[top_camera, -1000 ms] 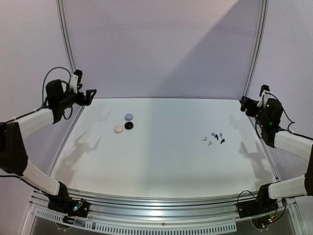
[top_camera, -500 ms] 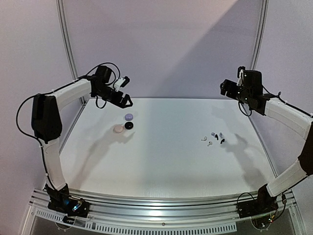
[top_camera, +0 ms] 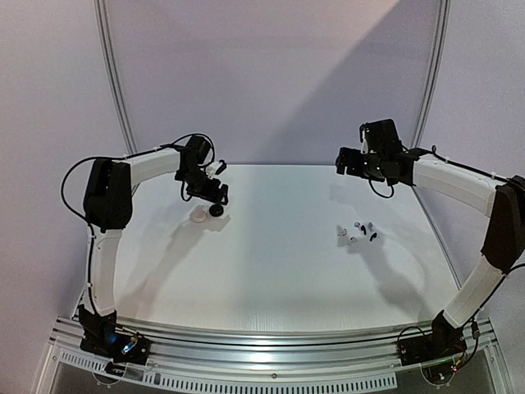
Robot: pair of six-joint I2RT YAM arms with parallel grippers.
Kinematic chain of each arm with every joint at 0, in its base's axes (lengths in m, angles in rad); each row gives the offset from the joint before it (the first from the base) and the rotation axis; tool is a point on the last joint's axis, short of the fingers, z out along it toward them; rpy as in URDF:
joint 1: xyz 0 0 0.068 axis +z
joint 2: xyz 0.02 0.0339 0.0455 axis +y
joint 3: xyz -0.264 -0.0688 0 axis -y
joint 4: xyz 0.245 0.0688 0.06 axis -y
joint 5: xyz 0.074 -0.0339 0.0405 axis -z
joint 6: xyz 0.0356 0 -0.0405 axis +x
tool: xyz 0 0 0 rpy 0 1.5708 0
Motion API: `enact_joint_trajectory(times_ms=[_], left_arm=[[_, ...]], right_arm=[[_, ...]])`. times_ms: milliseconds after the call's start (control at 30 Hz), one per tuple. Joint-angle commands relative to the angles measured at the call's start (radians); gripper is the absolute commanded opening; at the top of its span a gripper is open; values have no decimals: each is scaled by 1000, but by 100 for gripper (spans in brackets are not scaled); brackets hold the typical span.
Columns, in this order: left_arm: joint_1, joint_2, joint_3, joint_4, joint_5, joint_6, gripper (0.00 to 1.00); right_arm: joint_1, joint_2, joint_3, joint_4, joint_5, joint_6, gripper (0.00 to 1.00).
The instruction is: Insert the wireless bluetooth earbuds into the charging case
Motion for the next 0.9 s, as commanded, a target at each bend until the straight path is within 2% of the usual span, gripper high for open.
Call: enact_joint_trajectory(times_ms=[0,200,333,500,767,867], left_arm=[[-13,7,-20,16,-39,-18,88],[-13,22,-49,14,-3,-39,81],[-14,32,-65,20,12,-67,81],[-15,54,-43,42,16,-60,74],[-15,76,-47,49,-13,-17,72],[-15,81,-46,60,-20,-14,68]], right_arm=[[13,32,31,-32,-6,14,96],[14,53,36,-28,-33,45,96],[13,57,44,-33,-25,38,96],[13,61,49,-38,-26,37,95],[13,67,52,-39,-4,40,96],[13,73,58,-34,-3,39,96]])
